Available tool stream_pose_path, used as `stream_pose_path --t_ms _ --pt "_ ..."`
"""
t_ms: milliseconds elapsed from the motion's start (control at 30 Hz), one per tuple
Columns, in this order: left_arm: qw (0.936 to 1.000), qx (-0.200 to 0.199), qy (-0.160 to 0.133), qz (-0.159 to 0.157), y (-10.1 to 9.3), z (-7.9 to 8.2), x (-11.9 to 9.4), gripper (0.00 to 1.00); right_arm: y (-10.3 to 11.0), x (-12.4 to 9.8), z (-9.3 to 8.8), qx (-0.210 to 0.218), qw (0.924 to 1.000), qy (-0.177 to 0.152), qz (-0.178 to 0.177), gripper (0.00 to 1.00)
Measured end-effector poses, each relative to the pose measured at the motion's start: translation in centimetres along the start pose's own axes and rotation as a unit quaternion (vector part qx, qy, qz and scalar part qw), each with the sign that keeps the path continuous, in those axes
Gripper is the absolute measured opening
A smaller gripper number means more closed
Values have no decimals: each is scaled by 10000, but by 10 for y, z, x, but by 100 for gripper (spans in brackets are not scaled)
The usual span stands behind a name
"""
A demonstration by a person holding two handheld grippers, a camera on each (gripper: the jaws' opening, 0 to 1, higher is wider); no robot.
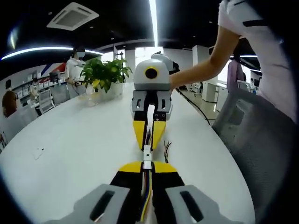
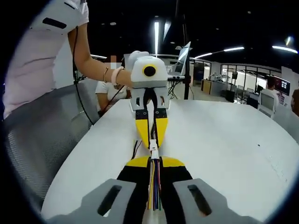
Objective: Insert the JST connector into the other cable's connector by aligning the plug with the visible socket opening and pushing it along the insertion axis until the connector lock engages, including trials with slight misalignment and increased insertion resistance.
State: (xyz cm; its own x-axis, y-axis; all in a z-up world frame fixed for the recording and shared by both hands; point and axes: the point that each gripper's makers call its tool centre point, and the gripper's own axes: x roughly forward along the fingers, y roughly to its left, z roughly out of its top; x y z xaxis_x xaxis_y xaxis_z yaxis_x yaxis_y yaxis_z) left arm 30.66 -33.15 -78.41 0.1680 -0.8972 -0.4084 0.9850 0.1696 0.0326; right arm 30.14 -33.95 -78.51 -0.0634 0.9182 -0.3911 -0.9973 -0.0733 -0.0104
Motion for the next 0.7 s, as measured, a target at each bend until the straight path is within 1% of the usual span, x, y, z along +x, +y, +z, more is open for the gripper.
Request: stream_pose_path --t_ms 133,400,567,633,667,700 --pt "10000 -18 2 20 2 -1 0 0 -1 0 0 14 10000 14 -17 4" --pt "9999 -72 -25 111 6 -1 0 0 -4 -2 1 190 9998 -8 -111 4" --pt "9999 -148 17 69 3 -1 1 0 -1 -1 1 158 9998 51 -87 4" --pt "9998 -160 50 126 6 -3 1 0 4 -1 2 174 9998 26 38 4" --pt "9998 -168 45 130 7 -3 0 0 5 0 2 141 9999 55 29 4" --pt "9998 -177 12 115 7 -2 -1 0 3 1 -1 49 9999 157 -18 4"
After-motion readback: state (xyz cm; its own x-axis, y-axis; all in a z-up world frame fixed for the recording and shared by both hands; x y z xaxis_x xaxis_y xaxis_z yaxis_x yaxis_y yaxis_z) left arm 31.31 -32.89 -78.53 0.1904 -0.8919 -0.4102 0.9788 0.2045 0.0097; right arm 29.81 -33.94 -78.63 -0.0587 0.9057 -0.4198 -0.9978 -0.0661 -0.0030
